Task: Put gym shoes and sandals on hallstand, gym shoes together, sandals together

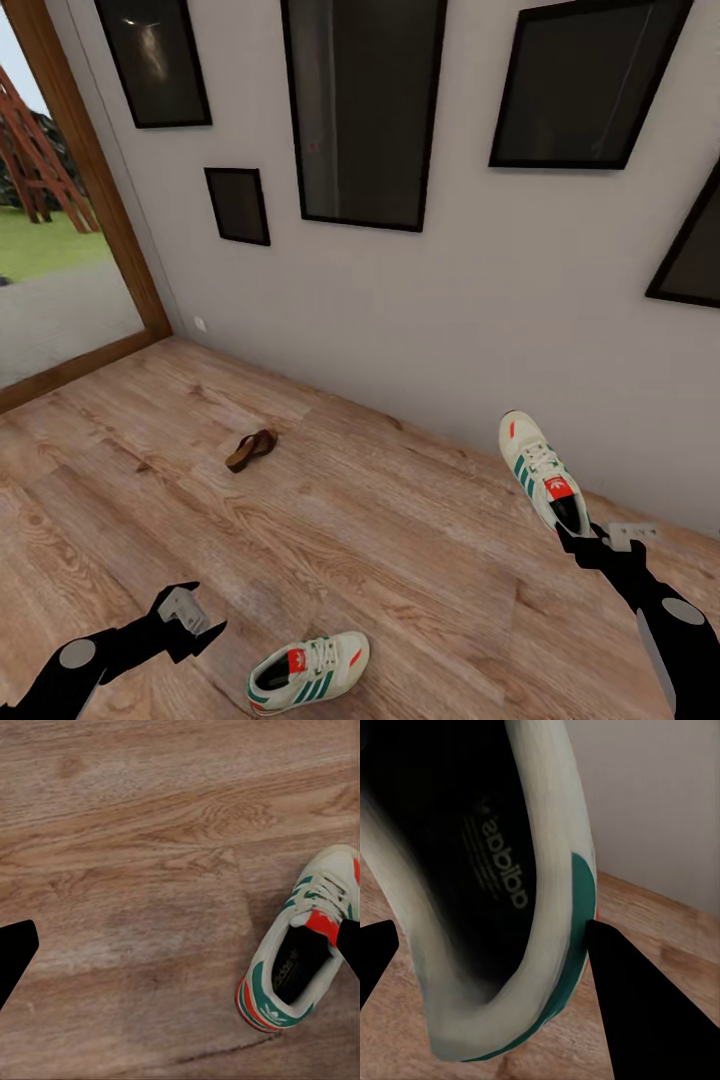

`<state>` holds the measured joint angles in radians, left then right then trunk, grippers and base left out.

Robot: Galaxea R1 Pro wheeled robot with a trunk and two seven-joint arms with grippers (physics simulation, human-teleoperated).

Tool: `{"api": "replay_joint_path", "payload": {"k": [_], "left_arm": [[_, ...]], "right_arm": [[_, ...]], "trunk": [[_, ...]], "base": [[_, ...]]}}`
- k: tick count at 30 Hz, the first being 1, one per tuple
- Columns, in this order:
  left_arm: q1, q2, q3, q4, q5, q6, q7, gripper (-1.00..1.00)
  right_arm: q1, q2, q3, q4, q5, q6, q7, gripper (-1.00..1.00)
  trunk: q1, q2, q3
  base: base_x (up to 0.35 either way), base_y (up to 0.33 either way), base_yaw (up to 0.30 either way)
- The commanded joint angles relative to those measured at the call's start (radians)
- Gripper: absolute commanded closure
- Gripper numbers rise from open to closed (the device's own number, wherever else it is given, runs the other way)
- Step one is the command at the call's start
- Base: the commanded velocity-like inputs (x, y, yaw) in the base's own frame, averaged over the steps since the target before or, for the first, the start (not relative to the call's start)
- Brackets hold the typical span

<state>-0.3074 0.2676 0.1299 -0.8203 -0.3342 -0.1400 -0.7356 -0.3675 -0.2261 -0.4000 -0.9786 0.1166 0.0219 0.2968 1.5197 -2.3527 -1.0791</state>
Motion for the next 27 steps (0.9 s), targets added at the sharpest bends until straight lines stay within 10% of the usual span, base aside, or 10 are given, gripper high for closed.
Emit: {"api": "replay_joint_path", "payload": {"k": [1,27], "left_arm": [[0.000,-0.001,0.004,0.000,-0.011,-0.009,-0.004,-1.00],[0.002,-0.007,0.004,0.000,-0.011,-0.009,-0.005,-1.00]], "right_arm": [[-0.001,0.001,-0.003,-0.001,0.009,0.003,0.006,1.00],[-0.001,0.001,-0.003,0.000,0.009,0.003,0.007,1.00]], "trunk": [[0.000,0.000,-0.001],[0.000,0.000,-0.001]], "base": [[0.000,0.000,-0.086],[-0.030,0.000,-0.233]]}}
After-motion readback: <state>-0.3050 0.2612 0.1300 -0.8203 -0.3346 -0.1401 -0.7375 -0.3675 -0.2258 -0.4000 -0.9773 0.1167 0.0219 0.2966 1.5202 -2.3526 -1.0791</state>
